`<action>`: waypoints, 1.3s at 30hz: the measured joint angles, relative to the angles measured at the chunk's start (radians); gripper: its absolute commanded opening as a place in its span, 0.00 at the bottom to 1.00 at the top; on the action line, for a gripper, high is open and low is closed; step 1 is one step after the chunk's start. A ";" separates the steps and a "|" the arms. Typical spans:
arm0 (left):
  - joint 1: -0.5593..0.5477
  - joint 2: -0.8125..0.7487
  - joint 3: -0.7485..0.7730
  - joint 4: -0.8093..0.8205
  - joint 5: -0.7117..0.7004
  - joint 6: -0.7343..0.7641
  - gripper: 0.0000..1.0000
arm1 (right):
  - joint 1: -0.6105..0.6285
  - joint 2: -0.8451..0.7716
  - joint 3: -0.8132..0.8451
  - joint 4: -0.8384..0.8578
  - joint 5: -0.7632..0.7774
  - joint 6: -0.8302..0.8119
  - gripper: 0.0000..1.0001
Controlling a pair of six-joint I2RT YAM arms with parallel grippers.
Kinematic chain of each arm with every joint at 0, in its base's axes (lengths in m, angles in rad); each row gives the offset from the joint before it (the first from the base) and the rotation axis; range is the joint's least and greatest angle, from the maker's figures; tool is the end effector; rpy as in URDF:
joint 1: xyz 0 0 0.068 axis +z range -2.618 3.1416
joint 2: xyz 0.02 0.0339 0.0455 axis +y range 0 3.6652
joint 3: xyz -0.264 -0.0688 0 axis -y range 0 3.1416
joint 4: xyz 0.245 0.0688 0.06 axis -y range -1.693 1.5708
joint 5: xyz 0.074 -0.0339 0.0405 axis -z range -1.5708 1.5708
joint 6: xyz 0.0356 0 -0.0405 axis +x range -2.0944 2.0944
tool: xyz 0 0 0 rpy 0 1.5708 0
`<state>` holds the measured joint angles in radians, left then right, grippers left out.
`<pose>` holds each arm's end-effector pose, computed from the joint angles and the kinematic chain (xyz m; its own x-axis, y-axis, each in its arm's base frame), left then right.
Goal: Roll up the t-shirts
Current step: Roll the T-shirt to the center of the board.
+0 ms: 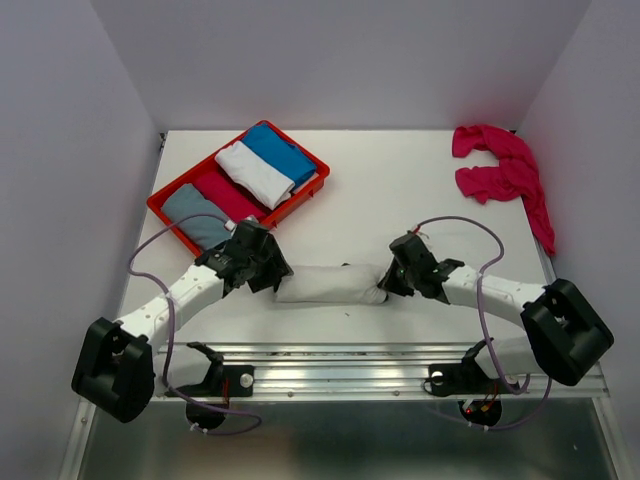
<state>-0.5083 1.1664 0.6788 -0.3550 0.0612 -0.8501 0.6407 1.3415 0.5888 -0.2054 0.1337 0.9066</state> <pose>0.2030 -0.1156 0.2127 -0.8220 -0.4005 -0.4049 -0.1459 0.8353 -0.5302 0.1974 0.1413 0.1575 -0.8224 0.3603 -0.4404 0.1891 0.9031 0.3856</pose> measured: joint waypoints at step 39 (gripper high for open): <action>0.015 0.181 -0.074 0.255 0.019 -0.024 0.39 | -0.029 0.043 0.045 -0.013 -0.022 -0.048 0.02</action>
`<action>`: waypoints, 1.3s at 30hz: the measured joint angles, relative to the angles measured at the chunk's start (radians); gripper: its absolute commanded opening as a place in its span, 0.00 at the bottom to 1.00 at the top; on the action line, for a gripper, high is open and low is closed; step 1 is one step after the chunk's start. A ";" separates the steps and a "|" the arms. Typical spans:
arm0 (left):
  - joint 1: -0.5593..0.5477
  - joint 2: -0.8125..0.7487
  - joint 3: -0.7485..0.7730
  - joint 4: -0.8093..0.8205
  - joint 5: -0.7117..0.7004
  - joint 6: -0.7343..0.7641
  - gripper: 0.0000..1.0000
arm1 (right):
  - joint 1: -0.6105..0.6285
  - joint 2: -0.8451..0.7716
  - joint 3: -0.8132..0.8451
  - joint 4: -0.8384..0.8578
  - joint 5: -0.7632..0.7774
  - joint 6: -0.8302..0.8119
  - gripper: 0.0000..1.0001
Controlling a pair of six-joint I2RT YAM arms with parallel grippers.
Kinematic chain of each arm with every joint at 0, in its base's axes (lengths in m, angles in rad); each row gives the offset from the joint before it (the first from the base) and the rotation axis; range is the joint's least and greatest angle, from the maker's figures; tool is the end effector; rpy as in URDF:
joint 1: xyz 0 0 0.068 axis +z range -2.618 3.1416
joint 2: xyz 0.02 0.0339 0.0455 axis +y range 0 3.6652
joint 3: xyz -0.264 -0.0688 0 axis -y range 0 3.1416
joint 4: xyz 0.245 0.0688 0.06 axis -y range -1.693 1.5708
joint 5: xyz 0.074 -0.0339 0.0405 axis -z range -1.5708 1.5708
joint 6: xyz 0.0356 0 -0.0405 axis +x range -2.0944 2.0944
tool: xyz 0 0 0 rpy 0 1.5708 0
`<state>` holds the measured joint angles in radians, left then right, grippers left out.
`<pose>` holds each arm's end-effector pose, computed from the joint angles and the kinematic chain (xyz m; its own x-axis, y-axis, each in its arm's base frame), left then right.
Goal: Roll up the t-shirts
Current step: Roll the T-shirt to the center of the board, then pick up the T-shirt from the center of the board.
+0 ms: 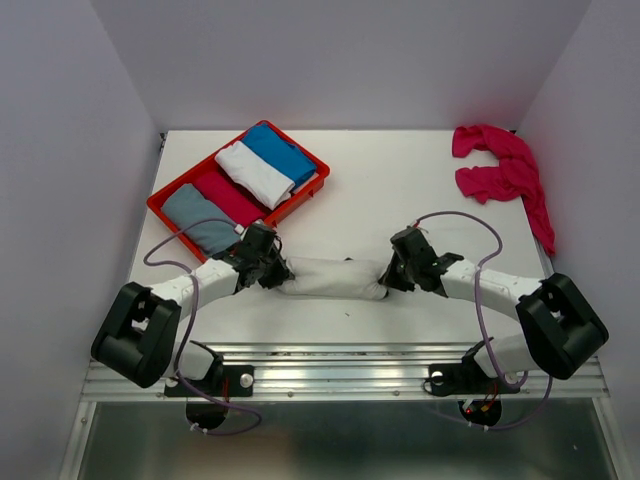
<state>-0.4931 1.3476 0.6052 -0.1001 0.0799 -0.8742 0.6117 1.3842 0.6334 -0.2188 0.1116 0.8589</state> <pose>0.2237 -0.1235 0.1678 -0.8196 -0.4275 -0.3814 -0.1715 0.8182 -0.5488 0.2094 0.1420 0.1594 -0.8341 0.3340 -0.4390 0.1720 0.9137 0.3683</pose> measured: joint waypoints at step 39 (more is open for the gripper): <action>-0.089 0.112 0.062 0.076 0.169 0.046 0.00 | -0.240 -0.157 0.005 -0.262 -0.079 -0.074 0.80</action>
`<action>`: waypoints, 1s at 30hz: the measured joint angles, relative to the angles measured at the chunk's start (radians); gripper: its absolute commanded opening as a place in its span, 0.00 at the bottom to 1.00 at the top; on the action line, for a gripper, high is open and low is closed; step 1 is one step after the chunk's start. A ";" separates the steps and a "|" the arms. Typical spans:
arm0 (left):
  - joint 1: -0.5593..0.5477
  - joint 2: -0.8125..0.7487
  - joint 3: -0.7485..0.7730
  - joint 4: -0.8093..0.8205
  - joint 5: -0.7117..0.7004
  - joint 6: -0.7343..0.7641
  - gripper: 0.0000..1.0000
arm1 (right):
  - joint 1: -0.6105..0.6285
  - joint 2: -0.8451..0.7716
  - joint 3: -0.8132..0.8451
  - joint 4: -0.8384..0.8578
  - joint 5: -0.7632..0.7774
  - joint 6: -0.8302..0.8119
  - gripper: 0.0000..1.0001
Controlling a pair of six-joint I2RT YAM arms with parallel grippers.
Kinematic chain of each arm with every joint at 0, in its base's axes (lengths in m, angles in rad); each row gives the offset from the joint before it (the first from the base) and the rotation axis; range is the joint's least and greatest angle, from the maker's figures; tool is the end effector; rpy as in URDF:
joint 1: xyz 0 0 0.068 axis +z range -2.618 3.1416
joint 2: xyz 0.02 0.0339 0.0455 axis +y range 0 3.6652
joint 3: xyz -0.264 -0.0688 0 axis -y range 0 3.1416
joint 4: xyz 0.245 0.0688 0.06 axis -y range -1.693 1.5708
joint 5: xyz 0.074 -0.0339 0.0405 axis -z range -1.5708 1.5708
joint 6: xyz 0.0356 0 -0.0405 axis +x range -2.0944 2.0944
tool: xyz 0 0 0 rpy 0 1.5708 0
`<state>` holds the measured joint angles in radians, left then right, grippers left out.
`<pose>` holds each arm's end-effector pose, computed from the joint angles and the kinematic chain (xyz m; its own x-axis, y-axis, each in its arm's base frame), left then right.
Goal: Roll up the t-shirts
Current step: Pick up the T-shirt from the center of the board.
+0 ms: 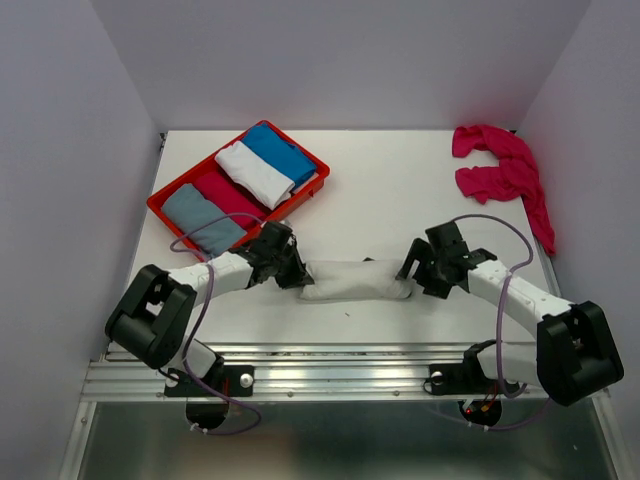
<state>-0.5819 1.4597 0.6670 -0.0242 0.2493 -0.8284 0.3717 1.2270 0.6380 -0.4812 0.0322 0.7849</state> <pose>0.2288 -0.1611 0.1644 -0.9082 -0.2573 -0.3302 0.0067 0.7798 -0.6260 0.2060 0.0791 0.1797 -0.8247 0.4367 -0.3595 0.3311 0.8880 0.3192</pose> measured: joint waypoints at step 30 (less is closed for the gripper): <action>0.066 0.051 0.289 -0.310 -0.150 0.190 0.00 | 0.006 0.060 -0.138 0.427 -0.281 0.043 0.01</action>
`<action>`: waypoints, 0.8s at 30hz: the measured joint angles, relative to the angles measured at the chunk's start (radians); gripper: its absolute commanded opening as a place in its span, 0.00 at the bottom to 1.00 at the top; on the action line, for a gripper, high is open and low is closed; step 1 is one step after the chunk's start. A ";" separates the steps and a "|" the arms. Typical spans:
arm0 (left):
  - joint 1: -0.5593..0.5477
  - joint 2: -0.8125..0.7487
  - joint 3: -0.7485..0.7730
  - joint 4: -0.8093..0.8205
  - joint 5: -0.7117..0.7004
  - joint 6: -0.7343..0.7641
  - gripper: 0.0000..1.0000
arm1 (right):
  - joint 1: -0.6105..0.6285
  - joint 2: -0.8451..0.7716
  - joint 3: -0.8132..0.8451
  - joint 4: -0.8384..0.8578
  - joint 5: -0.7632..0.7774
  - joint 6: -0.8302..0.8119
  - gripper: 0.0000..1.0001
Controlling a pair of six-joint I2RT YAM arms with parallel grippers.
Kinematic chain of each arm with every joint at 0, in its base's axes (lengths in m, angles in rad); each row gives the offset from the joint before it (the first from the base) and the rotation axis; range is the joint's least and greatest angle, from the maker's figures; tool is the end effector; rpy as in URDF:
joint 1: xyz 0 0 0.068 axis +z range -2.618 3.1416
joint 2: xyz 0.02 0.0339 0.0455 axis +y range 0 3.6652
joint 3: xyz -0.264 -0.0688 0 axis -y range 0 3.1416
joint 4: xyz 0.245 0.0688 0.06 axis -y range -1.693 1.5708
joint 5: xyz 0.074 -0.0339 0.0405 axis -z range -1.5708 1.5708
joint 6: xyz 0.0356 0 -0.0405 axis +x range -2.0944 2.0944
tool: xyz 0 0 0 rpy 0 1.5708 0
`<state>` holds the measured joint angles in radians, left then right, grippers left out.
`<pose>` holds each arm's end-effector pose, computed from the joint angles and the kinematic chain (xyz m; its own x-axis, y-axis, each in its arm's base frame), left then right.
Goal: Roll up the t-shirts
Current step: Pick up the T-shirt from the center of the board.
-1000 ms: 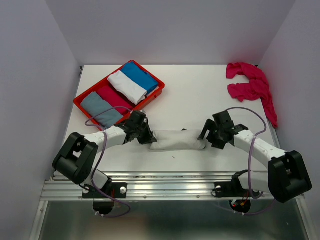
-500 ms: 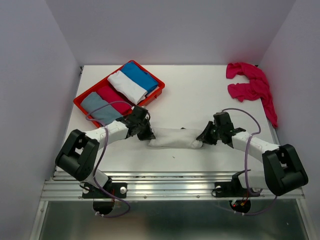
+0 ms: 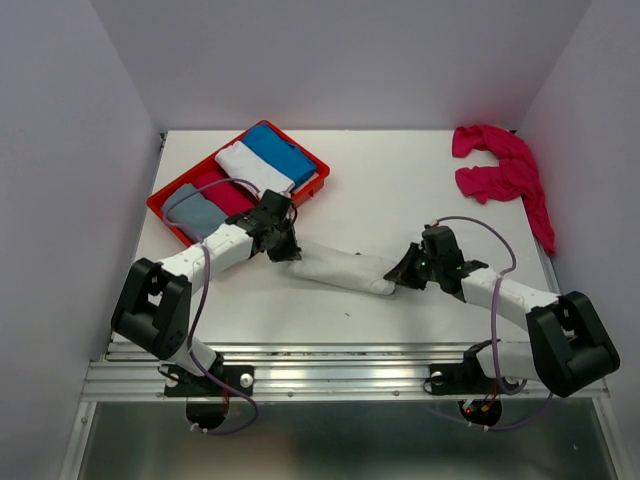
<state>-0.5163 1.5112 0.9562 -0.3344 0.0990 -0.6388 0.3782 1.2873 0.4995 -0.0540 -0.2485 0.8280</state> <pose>0.2705 -0.1576 0.2139 -0.8674 -0.1898 -0.4599 0.0351 0.8987 -0.4372 0.2140 0.0945 0.1547 -0.8446 0.4327 -0.3154 0.1655 0.7712 0.6147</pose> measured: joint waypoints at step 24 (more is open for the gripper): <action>0.185 -0.035 0.394 -0.325 -0.142 0.249 0.00 | 0.336 0.081 0.389 -0.111 0.204 0.070 0.01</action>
<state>-0.3317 1.4761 1.3506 -0.6594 -0.0433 -0.3893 0.7139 1.3685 0.8890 -0.1650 -0.0444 0.8982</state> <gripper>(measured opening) 0.048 0.077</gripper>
